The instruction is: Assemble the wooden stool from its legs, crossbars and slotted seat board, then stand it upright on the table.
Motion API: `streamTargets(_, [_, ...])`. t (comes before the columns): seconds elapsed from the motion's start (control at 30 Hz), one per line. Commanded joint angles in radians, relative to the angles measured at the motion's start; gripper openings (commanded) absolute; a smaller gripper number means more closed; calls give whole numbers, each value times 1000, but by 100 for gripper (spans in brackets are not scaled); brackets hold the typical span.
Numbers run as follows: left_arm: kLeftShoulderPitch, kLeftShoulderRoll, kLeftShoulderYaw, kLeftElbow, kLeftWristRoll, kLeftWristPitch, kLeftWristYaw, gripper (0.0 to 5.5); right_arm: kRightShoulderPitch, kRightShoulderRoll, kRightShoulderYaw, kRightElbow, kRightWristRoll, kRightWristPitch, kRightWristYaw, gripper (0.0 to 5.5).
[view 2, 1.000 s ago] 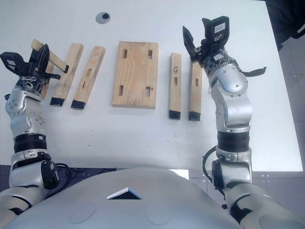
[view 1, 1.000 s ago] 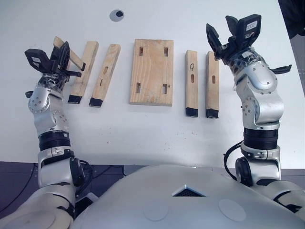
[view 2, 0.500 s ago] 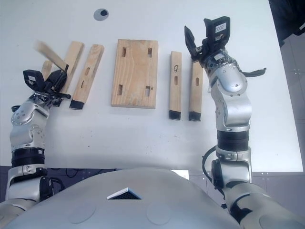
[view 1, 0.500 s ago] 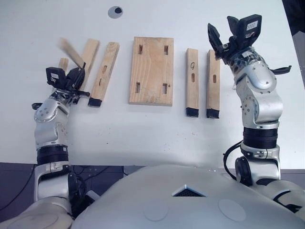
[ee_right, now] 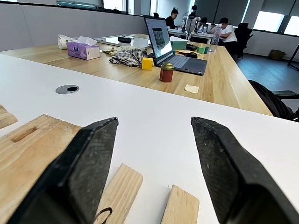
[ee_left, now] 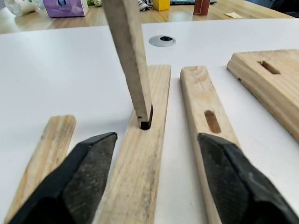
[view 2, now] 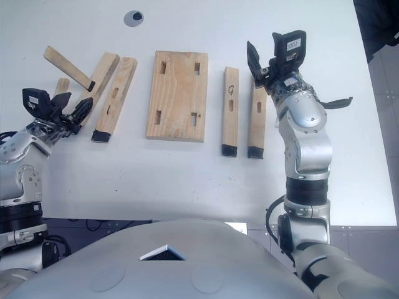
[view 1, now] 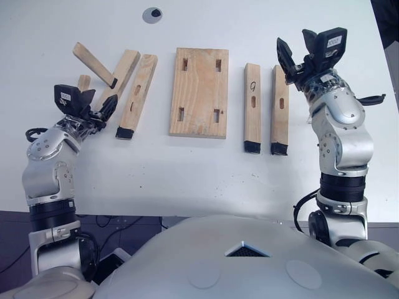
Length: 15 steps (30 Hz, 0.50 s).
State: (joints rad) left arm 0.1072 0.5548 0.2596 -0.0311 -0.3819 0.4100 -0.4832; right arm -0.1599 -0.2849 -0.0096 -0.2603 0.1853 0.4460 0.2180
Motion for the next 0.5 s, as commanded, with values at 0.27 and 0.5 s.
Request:
streamTargets(0.27, [-2,40,15,128,43,3,-61,334,-10,1,2,-17,-5,24,7,288])
streamTargets(0.5, [5,40,11,238,76,-64,-97,288,-29,4,17,6,-8,18,18,288])
